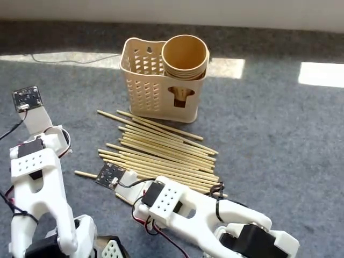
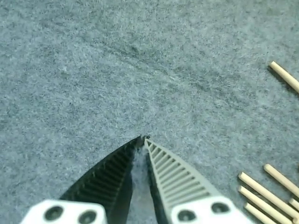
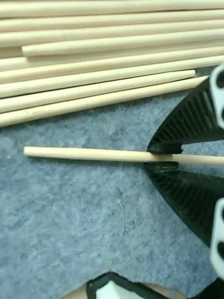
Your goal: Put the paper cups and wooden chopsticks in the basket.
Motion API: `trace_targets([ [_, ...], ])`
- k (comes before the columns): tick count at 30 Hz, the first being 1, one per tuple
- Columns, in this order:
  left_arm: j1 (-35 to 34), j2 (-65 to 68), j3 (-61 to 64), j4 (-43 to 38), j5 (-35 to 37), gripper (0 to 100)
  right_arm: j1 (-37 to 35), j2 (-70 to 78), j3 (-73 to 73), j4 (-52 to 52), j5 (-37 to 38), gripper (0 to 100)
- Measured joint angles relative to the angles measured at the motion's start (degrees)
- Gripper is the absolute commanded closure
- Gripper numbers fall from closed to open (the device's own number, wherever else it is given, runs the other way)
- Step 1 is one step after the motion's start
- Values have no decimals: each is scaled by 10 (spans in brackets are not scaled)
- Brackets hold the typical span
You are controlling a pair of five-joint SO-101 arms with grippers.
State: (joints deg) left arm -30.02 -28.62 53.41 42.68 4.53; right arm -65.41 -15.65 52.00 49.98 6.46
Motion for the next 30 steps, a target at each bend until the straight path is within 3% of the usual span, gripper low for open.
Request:
trace_targets([
  [8,0,-1,7,0,0,992,25,-76,0,50,0,995],
  [24,0,-1,7,-2,0,992,190,-261,-63,167,0,995],
  [30,0,-1,7,-2,0,992,207,-351,-102,171,0,995],
])
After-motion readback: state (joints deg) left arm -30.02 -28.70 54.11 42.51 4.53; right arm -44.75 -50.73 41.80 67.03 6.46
